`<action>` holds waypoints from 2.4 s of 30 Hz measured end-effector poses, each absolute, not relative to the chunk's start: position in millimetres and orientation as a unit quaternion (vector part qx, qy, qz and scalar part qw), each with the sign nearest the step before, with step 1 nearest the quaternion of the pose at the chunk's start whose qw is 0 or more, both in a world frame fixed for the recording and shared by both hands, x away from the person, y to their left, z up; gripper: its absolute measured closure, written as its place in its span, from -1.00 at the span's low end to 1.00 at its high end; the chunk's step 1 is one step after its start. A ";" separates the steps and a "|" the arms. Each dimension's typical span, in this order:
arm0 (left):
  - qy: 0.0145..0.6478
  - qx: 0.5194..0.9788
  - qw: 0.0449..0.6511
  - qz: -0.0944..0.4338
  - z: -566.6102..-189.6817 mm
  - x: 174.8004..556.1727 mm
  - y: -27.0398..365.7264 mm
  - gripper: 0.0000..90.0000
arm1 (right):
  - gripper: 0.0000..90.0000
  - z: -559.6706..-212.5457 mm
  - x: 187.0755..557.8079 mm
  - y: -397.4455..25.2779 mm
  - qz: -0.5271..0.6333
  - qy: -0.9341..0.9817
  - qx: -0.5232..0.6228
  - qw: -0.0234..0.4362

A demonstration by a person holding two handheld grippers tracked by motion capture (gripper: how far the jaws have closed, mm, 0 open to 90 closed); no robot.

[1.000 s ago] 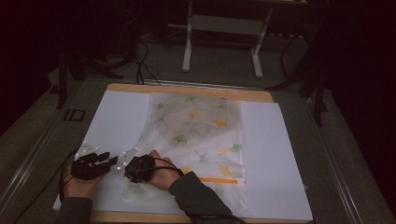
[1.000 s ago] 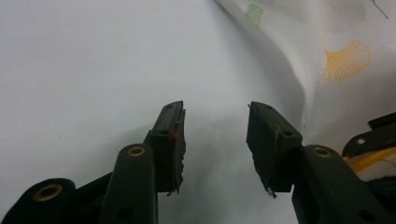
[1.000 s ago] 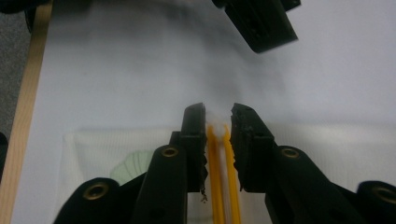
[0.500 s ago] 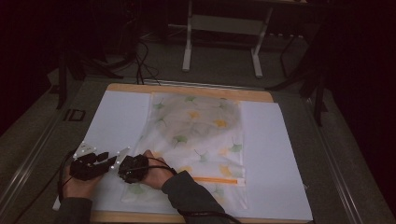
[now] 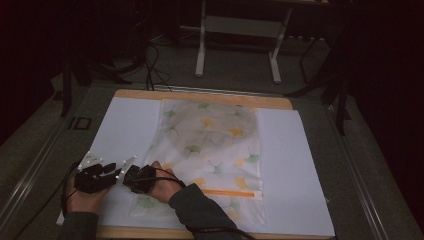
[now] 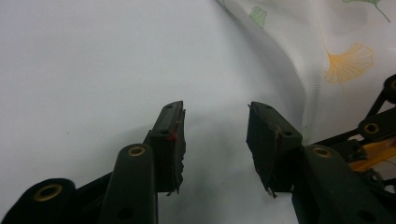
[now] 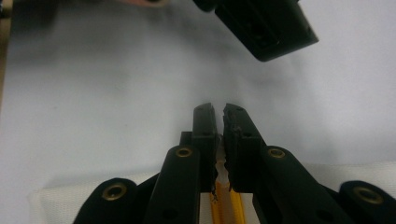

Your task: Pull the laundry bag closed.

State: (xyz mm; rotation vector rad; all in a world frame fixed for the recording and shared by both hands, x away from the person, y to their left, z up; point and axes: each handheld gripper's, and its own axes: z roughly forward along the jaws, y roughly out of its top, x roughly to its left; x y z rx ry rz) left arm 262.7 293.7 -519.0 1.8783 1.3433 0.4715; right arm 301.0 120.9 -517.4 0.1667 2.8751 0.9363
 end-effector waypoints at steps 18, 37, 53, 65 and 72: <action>0.527 0.736 0.381 0.185 -519.0 262.5 293.8 0.26 | 0.55 -512.1 302.2 113.8 0.300 0.951 0.042 0.054; 0.527 0.736 0.382 0.186 -518.6 262.2 294.2 0.26 | 0.85 -515.7 303.5 131.1 0.251 0.965 0.055 0.059; 0.528 0.736 0.382 0.185 -519.1 262.7 292.5 0.26 | 0.85 -505.2 301.8 121.7 0.300 0.950 0.072 0.053; 0.527 0.736 0.381 0.187 -518.9 262.5 293.3 0.26 | 0.86 -498.8 298.9 109.5 0.315 0.945 0.070 0.058; 0.527 0.737 0.380 0.186 -519.4 262.6 292.3 0.26 | 0.85 -498.1 294.4 90.4 0.318 0.944 0.055 0.061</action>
